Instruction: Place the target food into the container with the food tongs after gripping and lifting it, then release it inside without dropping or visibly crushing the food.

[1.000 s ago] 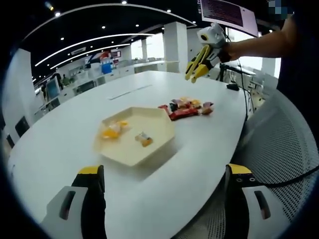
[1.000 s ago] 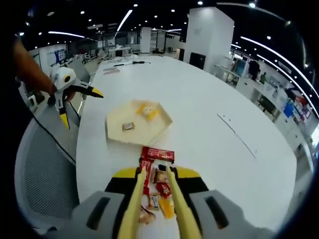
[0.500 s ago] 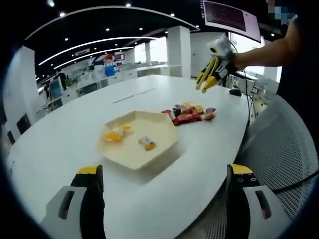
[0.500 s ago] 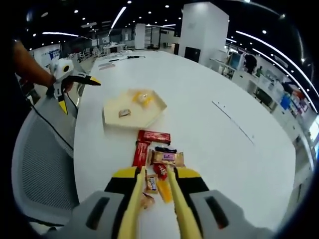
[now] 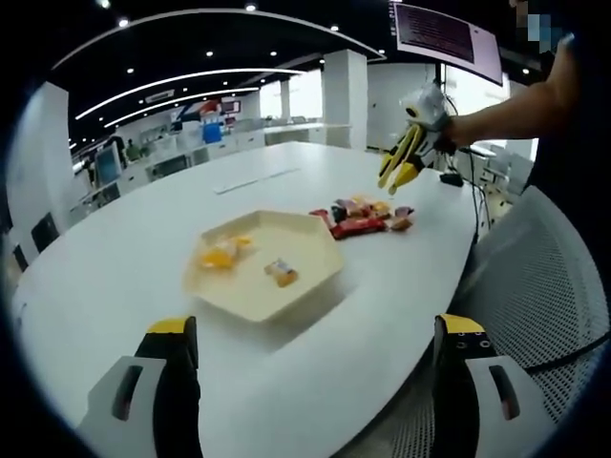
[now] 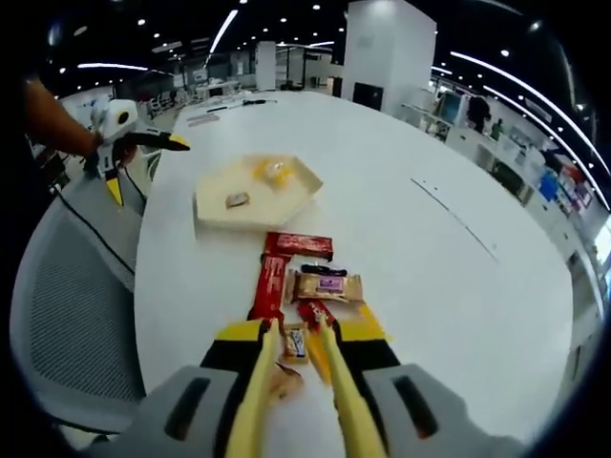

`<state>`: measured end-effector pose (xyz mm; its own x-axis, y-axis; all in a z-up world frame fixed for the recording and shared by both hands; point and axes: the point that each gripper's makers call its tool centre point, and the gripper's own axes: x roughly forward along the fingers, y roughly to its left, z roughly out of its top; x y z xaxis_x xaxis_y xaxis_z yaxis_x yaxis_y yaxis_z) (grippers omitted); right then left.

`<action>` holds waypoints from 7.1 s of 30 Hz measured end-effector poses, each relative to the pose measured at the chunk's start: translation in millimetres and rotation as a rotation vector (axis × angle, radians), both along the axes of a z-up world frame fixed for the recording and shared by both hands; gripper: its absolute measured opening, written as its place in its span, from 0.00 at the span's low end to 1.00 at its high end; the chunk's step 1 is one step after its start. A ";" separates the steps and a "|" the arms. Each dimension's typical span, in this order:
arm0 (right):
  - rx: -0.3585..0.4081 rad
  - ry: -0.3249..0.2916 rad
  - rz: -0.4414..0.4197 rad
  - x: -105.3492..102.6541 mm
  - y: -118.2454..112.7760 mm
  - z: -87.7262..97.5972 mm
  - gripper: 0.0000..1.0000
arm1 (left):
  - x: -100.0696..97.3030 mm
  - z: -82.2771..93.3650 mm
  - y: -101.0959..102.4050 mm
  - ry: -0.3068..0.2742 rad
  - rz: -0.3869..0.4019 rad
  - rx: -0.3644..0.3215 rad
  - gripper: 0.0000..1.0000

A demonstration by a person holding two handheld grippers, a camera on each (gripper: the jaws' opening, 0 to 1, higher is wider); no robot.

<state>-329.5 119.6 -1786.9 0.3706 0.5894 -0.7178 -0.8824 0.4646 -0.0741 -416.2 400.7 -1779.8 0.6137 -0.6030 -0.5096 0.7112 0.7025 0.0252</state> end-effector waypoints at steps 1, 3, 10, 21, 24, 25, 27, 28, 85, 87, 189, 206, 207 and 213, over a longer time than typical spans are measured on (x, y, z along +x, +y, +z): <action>-0.003 0.005 -0.001 -0.6 -0.2 -2.8 0.26 | -0.1 -0.2 0.0 0.001 0.000 0.001 1.00; -0.005 0.013 -0.006 -1.3 -0.6 -7.8 0.26 | -0.7 0.7 -0.5 0.002 0.000 0.001 1.00; 0.006 0.062 -0.026 -4.5 -2.3 -22.3 0.26 | -1.6 -1.0 -1.3 0.008 -0.007 0.003 0.99; -0.013 0.096 -0.025 -6.1 -0.4 -40.9 0.27 | -1.3 -2.2 -1.3 0.017 -0.006 0.001 0.99; -0.009 0.088 -0.035 -2.2 0.5 -40.0 0.27 | -1.3 -2.2 -1.5 0.017 -0.007 0.002 0.99; -0.012 0.085 -0.039 0.3 0.5 -41.2 0.27 | -1.2 -2.2 -1.3 0.017 -0.006 0.002 0.99; -0.023 0.083 -0.042 1.5 1.0 -42.7 0.26 | -1.2 -2.0 -1.2 0.018 -0.004 0.002 0.99; -0.045 0.080 -0.038 1.3 -0.1 -45.4 0.26 | -1.1 -1.5 -1.2 0.017 -0.003 0.000 0.98; -0.072 0.045 -0.068 26.5 -5.9 26.1 0.21 | -1.3 0.1 -2.2 -0.001 -0.015 0.001 1.00; -0.070 0.043 -0.066 27.7 -2.8 28.6 0.21 | -1.0 0.4 -2.2 -0.004 -0.015 0.000 1.00; -0.021 -0.044 0.015 20.7 7.2 55.5 0.27 | 0.2 -2.1 0.0 -0.013 -0.002 0.046 0.99; -0.030 -0.045 -0.001 23.8 -13.9 42.4 0.27 | -1.0 -6.5 -0.8 0.009 -0.011 0.052 0.99; -0.029 -0.043 0.003 23.6 -12.1 40.2 0.27 | -1.3 -6.8 -1.1 0.009 -0.013 0.053 0.99; -0.040 -0.040 0.041 23.0 -5.4 28.6 0.27 | -2.1 -6.3 -1.4 0.013 -0.014 0.051 0.99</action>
<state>-306.5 114.2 -1758.2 0.3755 0.5755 -0.7265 -0.8966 0.4241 -0.1274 -418.3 399.3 -1786.2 0.5989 -0.5841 -0.5479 0.7212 0.6908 0.0519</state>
